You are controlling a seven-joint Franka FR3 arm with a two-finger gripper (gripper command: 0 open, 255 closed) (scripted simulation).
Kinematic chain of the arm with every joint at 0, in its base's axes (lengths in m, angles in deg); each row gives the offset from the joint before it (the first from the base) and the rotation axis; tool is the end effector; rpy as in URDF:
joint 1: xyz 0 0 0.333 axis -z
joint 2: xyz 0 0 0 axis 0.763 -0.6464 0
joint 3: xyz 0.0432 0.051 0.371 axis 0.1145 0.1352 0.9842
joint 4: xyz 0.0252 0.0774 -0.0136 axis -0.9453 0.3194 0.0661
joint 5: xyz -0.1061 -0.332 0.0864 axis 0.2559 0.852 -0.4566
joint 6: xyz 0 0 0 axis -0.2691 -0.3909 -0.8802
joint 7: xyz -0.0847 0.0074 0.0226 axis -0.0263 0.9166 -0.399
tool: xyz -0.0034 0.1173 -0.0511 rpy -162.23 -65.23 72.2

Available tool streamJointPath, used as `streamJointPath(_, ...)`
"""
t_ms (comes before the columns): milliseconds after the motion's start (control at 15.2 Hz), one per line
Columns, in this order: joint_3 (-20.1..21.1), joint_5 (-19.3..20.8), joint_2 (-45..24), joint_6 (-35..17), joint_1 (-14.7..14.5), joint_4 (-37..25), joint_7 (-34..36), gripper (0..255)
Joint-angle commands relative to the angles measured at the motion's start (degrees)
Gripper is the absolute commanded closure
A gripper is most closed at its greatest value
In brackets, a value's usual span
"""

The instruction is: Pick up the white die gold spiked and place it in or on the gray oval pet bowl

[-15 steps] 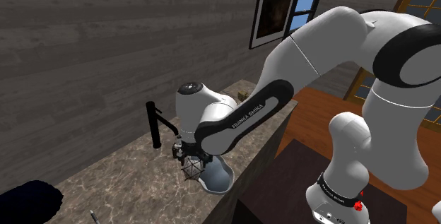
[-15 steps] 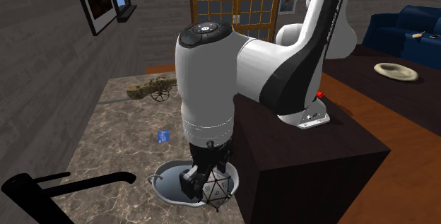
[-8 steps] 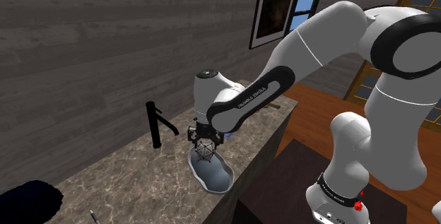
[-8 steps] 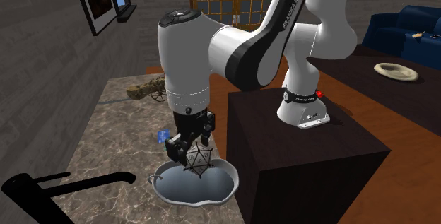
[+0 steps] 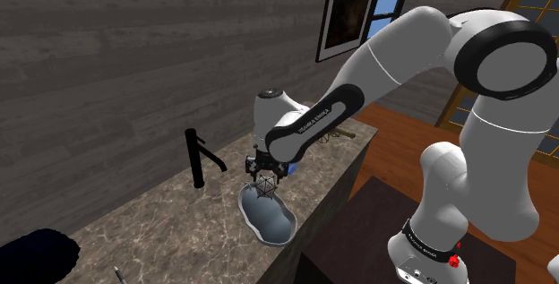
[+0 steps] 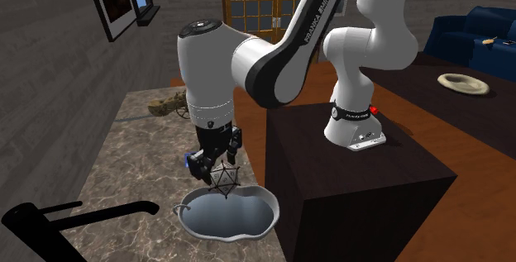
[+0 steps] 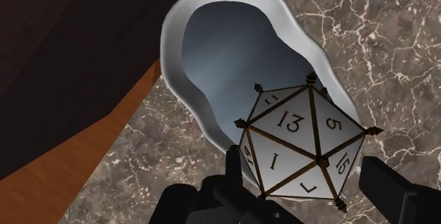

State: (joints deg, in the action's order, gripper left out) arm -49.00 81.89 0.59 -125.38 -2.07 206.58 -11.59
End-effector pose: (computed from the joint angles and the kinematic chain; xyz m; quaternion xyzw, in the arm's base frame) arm 0.4537 0.2129 0.3355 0.9122 -0.4093 0.0099 0.0141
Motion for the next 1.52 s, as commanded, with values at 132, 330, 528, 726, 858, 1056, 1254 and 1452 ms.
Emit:
streamJointPath(132,0.8,-2.2,-2.8,-2.9,0.5,0.3,-1.4,255)
streamJointPath(330,1.7,-4.0,-5.1,-4.9,1.1,0.4,-2.6,255)
streamJointPath(528,2.6,-5.9,-7.3,-6.9,1.8,0.4,-3.9,255)
streamJointPath(726,3.9,-7.8,-9.8,-9.1,2.7,0.1,-5.2,255)
streamJointPath(858,3.9,-7.8,-9.8,-9.1,2.7,0.1,-5.2,255)
streamJointPath(1056,3.9,-7.8,-9.8,-9.1,2.7,0.1,-5.2,255)
streamJointPath(1254,3.9,-7.8,-9.8,-9.1,2.7,0.1,-5.2,0)
streamJointPath(1452,3.9,-7.8,-9.8,-9.1,2.7,0.1,-5.2,0)
